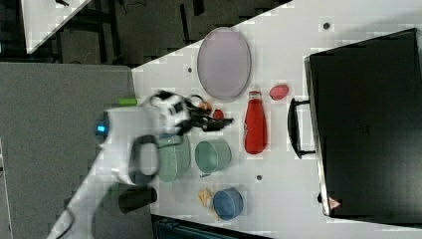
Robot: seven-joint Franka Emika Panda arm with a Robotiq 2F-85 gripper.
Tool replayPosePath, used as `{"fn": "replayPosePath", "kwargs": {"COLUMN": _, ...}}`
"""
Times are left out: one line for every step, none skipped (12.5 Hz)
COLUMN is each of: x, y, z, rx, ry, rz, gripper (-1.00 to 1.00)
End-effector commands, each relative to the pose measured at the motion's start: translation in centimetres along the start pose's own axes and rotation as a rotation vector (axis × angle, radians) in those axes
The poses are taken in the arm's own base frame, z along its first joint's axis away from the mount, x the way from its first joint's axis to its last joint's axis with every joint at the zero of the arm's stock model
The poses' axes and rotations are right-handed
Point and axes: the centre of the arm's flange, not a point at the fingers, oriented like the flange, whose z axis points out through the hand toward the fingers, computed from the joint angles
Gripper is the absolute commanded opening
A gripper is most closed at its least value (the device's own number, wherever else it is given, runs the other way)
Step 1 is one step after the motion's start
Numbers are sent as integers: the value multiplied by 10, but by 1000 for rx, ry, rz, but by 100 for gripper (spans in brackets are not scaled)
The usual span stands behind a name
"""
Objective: Pick ketchup from plate and place it on table.
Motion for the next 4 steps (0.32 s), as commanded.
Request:
{"fn": "replayPosePath", "kwargs": {"x": 13, "y": -20, "z": -95, "rx": 25, "ry": 48, "rz": 204, "gripper": 100}}
{"fn": "replayPosePath", "kwargs": {"x": 15, "y": -24, "z": -115, "rx": 22, "ry": 39, "rz": 261, "gripper": 100}}
{"fn": "replayPosePath", "kwargs": {"x": 15, "y": -27, "z": -132, "rx": 12, "ry": 20, "rz": 304, "gripper": 100}}
{"fn": "replayPosePath", "kwargs": {"x": 15, "y": -29, "z": -147, "rx": 1, "ry": 0, "rz": 341, "gripper": 100}}
